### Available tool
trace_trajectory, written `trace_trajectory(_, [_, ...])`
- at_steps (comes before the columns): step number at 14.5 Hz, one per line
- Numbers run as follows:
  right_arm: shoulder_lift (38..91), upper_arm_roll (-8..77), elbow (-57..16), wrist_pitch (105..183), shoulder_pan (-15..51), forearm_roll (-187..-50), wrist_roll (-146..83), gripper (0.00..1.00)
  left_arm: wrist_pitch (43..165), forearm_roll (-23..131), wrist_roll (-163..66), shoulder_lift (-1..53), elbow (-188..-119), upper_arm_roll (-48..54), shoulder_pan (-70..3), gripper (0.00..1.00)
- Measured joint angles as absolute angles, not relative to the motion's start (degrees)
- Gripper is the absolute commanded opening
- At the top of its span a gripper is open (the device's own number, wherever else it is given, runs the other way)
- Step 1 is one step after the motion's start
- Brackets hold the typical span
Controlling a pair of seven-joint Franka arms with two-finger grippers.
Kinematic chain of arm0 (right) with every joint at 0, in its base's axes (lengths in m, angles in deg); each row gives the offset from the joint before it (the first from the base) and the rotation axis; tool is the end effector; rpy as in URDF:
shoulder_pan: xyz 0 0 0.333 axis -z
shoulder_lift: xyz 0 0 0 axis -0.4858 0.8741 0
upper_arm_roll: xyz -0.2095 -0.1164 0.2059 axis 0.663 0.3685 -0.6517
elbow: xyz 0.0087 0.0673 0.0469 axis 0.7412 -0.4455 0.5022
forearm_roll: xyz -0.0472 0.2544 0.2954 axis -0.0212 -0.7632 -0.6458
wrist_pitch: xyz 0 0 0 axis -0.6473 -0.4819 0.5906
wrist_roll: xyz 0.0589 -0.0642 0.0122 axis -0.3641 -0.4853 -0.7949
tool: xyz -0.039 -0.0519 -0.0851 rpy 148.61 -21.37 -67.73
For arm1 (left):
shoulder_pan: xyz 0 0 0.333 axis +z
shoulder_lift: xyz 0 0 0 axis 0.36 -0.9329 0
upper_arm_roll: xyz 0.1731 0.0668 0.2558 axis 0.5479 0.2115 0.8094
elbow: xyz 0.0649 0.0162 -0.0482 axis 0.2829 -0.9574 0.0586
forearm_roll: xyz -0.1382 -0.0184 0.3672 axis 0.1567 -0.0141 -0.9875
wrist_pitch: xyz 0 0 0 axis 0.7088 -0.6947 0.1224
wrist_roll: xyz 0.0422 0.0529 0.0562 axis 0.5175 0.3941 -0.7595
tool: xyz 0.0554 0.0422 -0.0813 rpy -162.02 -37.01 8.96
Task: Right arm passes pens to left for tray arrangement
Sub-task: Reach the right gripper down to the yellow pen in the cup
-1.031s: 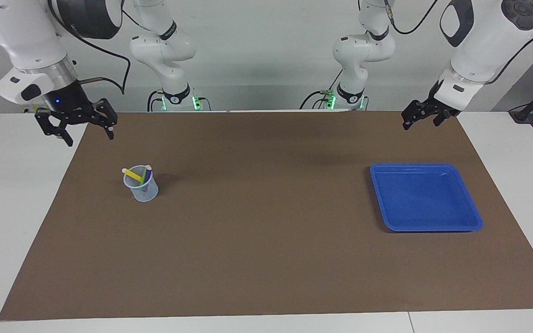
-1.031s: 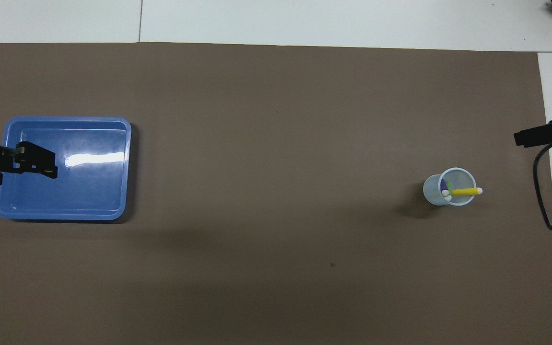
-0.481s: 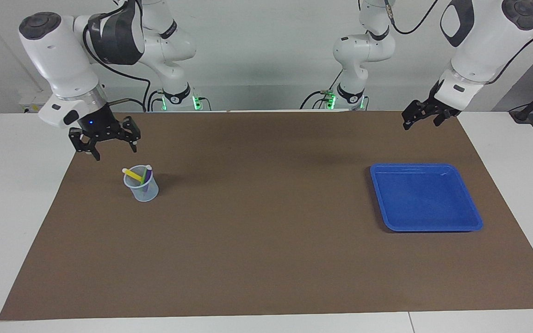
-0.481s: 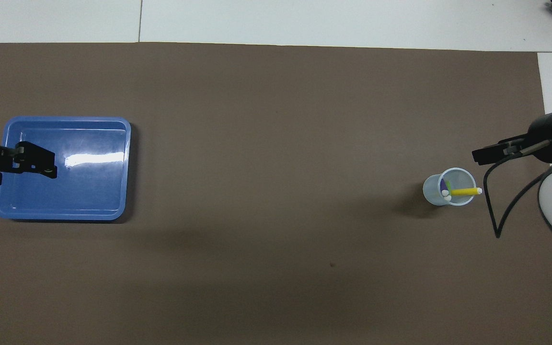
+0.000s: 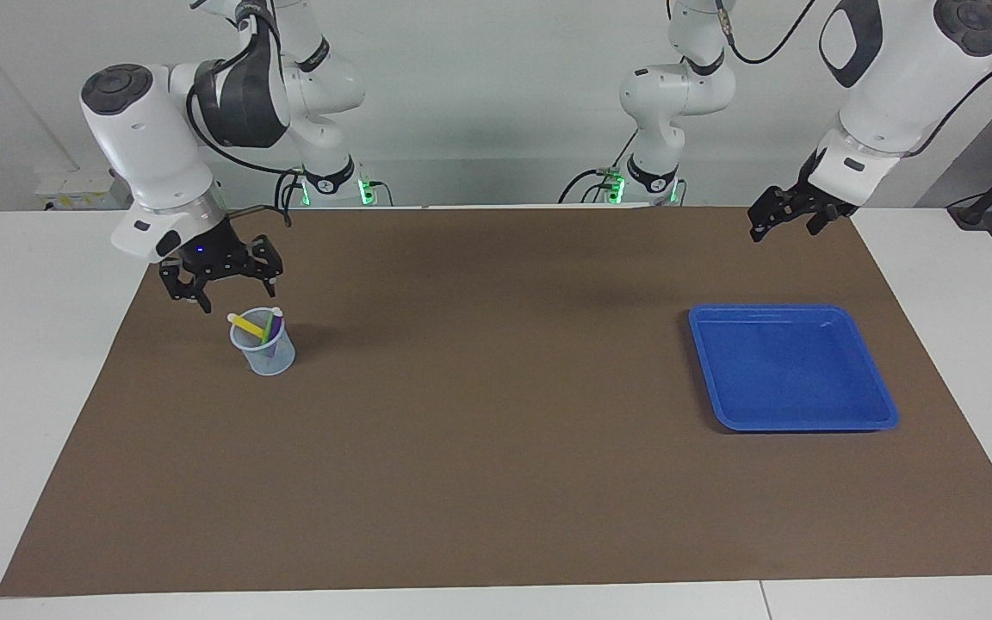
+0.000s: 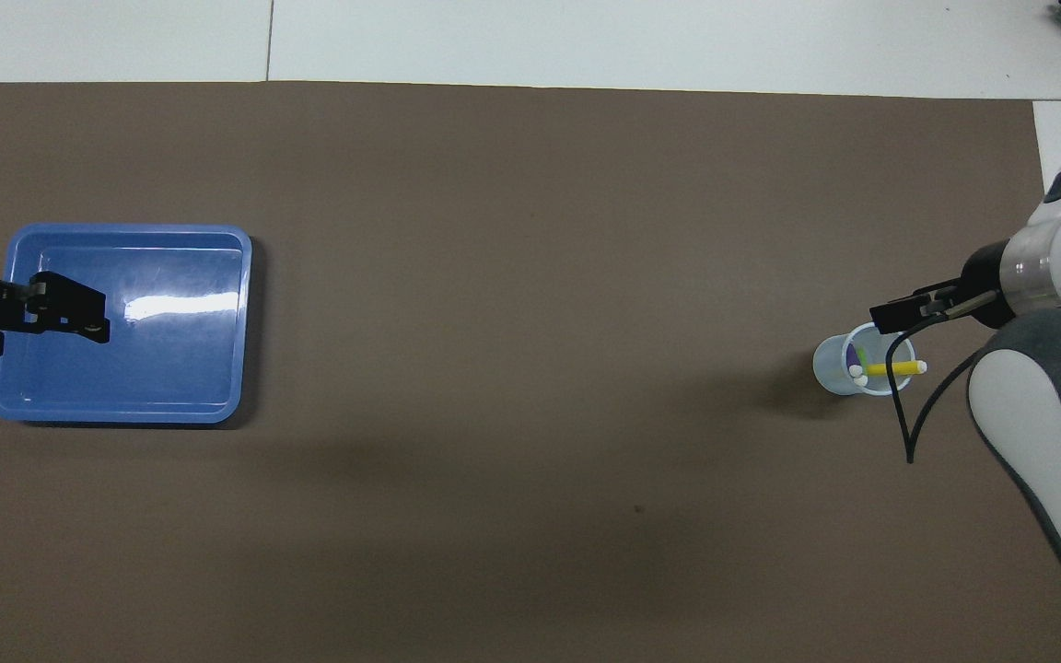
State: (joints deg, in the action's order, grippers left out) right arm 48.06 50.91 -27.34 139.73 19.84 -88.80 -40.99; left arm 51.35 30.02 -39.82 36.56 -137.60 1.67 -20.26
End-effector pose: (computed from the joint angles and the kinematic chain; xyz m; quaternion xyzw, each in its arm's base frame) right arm 0.5605 -0.0022 0.5038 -0.9886 -0.1462 -0.0348 0.0014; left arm 0.5398 -0.0322 0.5966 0.9976 0.0303 -0.0620 0.0013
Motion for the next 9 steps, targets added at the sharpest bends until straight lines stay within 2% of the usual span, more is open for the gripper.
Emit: trace_trajectory(9, [48.09,51.10,-32.01,143.83,20.06,-88.80,-41.36,1.00,51.35,30.02,-39.82,36.56,-137.60,1.67,-20.26,1.00])
